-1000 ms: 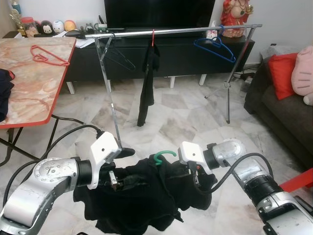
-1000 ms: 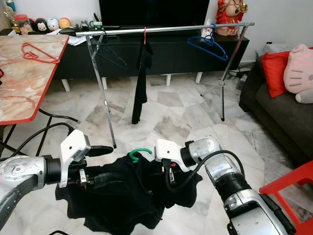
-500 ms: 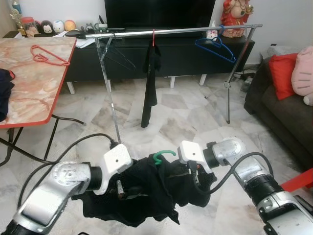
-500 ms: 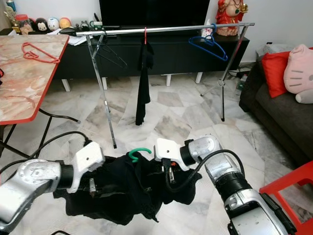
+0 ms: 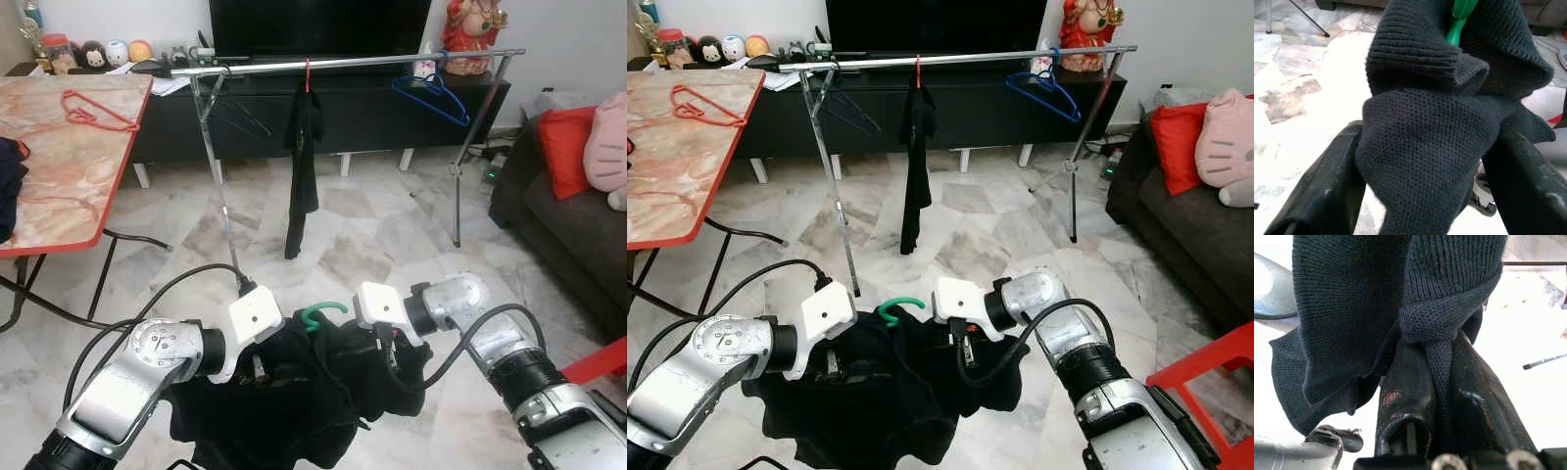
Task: Hang hanger
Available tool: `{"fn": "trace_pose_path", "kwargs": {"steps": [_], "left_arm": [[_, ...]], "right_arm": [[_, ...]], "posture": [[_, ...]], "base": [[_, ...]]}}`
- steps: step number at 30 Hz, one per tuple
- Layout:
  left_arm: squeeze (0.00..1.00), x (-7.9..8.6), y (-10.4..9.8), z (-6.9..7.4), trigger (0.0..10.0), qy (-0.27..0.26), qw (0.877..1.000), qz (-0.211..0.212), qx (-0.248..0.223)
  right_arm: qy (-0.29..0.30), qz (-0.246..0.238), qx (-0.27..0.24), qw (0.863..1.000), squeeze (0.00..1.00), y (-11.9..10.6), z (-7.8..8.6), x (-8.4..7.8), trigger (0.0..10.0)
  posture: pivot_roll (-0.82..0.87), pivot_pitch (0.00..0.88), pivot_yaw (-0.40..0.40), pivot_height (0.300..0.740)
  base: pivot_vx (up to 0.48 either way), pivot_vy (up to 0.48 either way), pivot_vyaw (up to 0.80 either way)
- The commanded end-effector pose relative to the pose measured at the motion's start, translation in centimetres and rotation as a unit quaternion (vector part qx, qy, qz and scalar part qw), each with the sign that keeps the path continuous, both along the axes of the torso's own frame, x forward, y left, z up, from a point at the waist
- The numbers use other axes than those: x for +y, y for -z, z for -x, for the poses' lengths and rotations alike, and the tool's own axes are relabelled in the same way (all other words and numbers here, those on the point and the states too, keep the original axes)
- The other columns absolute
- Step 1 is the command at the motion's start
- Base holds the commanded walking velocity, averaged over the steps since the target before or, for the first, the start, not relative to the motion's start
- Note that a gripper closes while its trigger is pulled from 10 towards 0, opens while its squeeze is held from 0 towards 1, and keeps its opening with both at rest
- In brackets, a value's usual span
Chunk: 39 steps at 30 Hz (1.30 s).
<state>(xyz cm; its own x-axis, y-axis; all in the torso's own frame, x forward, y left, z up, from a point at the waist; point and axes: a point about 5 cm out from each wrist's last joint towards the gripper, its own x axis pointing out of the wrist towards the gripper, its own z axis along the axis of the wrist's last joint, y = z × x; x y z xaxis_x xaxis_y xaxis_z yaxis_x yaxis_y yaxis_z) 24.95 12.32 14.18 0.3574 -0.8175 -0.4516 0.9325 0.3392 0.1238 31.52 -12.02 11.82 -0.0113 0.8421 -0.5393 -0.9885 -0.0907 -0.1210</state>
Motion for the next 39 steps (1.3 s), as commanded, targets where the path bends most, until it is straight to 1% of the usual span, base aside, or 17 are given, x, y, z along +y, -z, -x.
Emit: {"fn": "trace_pose_path", "kwargs": {"steps": [1, 14, 38, 39], "left_arm": [[0.0, -0.38, 0.1, 0.05, 0.0, 0.012, 1.0, -0.008, -0.002], [0.0, -1.05, 0.01, -0.17, 0.0, 0.018, 1.0, -0.001, -0.004], [0.0, -1.2, 0.01, -0.28, 0.0, 0.015, 1.0, -0.002, -0.01], [0.0, -1.19, 0.04, -0.29, 0.0, 0.015, 1.0, -0.004, -0.011]], "right_arm": [[-0.014, -0.024, -0.019, 0.999, 0.0, -1.02, -0.01, 0.66, 0.0], [-0.021, -0.025, -0.016, 0.999, 0.0, -1.09, 0.15, 0.9, 0.0], [-0.023, -0.025, -0.017, 0.999, 0.0, -0.85, 0.36, 1.23, 0.1], [-0.021, -0.023, -0.021, 0.999, 0.0, -0.82, 0.32, 1.24, 5.8]], "posture": [[0.04, 0.0, -0.065, 0.74], [0.04, 0.0, -0.066, 0.74], [0.04, 0.0, -0.067, 0.74], [0.04, 0.0, -0.065, 0.74]], "base": [[0.0, 0.0, 0.0], [0.0, 0.0, 0.0], [0.0, 0.0, 0.0], [0.0, 0.0, 0.0]]}}
